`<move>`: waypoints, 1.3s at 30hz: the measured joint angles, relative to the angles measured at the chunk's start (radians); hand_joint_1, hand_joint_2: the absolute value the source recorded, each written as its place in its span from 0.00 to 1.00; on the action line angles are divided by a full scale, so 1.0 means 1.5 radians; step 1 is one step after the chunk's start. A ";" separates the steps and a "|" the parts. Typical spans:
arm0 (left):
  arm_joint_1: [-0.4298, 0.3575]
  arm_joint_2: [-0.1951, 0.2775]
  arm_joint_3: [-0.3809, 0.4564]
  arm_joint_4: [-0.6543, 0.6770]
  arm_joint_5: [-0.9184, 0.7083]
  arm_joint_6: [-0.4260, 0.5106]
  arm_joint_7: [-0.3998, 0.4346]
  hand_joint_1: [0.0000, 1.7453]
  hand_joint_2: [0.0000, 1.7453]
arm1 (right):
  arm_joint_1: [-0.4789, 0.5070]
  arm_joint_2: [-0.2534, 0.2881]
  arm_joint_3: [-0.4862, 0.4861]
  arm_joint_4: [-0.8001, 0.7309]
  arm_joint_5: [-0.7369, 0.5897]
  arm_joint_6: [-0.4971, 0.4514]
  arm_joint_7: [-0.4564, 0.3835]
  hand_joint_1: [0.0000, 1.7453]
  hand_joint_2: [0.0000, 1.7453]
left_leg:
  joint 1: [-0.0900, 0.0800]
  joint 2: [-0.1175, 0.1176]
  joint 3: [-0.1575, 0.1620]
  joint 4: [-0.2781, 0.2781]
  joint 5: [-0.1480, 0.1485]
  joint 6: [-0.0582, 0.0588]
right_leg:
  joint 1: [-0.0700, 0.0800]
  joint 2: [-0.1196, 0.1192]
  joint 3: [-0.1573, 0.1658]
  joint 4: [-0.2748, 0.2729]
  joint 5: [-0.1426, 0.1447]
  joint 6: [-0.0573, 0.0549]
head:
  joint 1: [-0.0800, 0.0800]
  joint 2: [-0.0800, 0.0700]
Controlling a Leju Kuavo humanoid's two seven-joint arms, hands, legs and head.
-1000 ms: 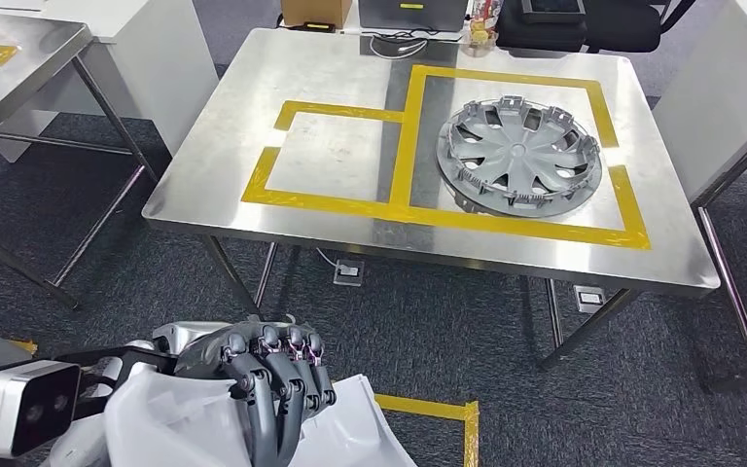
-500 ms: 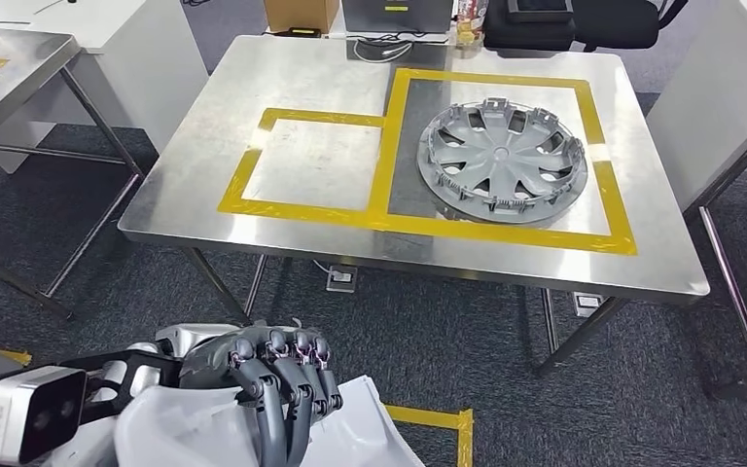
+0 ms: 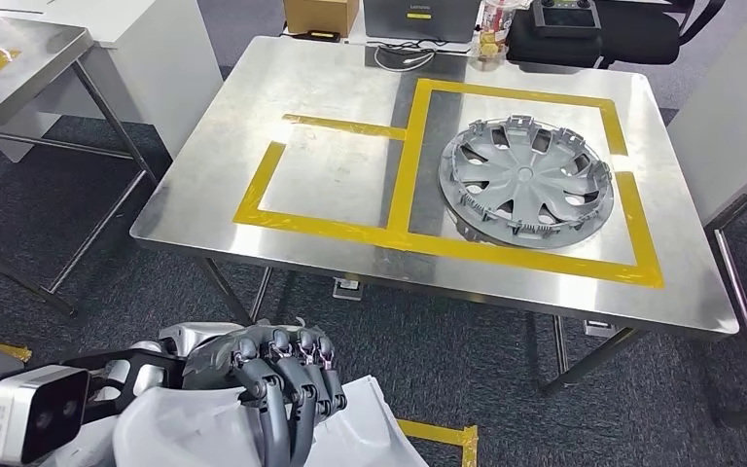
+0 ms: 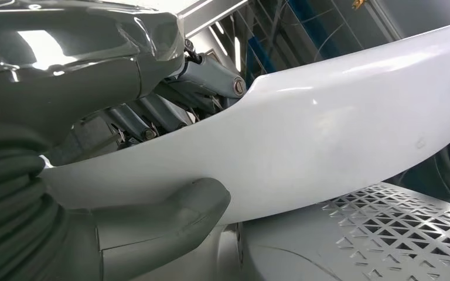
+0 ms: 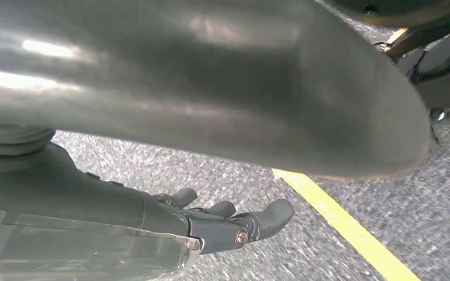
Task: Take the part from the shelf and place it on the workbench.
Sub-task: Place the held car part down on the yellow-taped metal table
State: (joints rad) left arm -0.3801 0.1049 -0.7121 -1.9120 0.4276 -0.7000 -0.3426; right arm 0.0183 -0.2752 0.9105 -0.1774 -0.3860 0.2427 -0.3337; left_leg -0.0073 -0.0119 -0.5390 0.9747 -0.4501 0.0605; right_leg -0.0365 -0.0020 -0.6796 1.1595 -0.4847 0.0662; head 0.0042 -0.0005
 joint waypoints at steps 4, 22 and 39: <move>0.000 0.000 -0.001 0.000 0.000 0.000 0.000 1.00 1.00 | 0.000 -0.001 0.000 0.000 0.000 0.002 -0.001 0.00 0.00 | -0.003 -0.001 0.001 0.018 -0.028 -0.018 | -0.001 0.000 0.043 -0.095 0.042 -0.010 | 0.001 0.000; 0.004 0.009 0.018 0.003 -0.009 -0.021 -0.029 1.00 1.00 | -0.001 -0.001 0.001 -0.001 0.007 -0.001 -0.012 0.00 0.00 | -0.001 0.004 -0.053 0.023 0.025 -0.010 | 0.006 0.004 0.107 -0.106 -0.017 -0.021 | -0.008 0.000; 0.002 0.007 0.021 0.008 -0.015 -0.024 -0.013 1.00 1.00 | -0.002 -0.009 -0.013 -0.002 -0.023 0.003 -0.042 0.00 0.00 | -0.006 0.011 -0.004 0.051 -0.059 -0.026 | 0.005 -0.001 0.053 -0.108 0.039 -0.043 | -0.008 0.000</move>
State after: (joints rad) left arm -0.3773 0.1153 -0.6808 -1.8994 0.4047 -0.7355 -0.3624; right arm 0.0159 -0.2887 0.8912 -0.1802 -0.4201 0.2479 -0.3965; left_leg -0.0163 0.0047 -0.5454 1.0513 -0.5380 0.0209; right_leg -0.0294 -0.0031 -0.6008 0.9978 -0.4268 0.0021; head -0.0073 -0.0004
